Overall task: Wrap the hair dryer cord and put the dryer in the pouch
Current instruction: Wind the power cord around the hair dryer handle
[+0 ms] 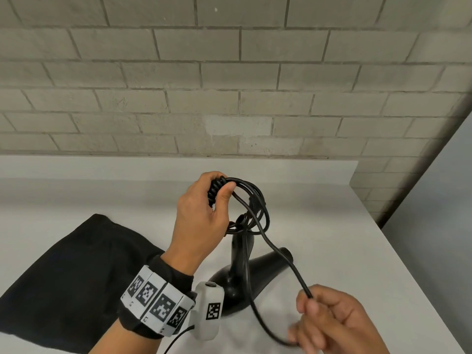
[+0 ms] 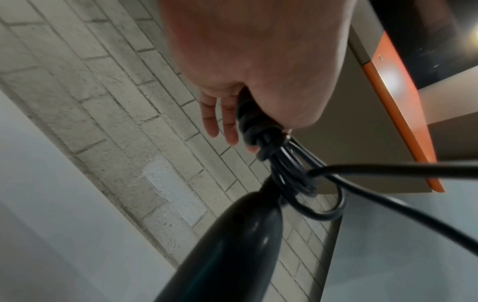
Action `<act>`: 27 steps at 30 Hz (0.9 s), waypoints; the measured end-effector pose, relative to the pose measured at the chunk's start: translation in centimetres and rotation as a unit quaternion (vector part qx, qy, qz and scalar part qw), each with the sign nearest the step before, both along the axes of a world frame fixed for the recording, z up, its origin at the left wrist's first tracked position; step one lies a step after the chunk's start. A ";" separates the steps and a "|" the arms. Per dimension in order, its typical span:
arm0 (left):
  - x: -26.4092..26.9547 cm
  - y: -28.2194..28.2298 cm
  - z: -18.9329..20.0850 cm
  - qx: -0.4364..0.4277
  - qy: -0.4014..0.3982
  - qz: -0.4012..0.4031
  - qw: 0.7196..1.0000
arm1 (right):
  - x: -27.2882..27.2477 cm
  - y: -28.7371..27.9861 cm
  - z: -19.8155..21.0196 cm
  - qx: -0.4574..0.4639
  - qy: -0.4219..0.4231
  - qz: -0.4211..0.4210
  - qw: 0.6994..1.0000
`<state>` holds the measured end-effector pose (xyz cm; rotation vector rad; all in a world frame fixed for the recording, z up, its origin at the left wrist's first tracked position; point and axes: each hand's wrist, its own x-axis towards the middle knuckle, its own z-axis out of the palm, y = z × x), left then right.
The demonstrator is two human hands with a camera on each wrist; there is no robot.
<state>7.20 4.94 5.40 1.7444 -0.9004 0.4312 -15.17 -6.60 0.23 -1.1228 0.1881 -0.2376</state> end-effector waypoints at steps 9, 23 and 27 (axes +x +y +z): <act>0.5 0.1 0.5 -0.018 0.024 0.006 1.000 | -2.4 -2.8 0.0 0.003 0.076 -0.065 0.995; -2.6 -0.6 0.8 -0.031 0.011 -0.033 0.999 | 1.9 0.0 3.0 -0.354 0.061 -0.088 0.929; -2.8 -0.8 0.9 -0.027 -0.001 -0.018 0.999 | 4.8 2.6 3.1 -0.379 0.110 -0.104 0.913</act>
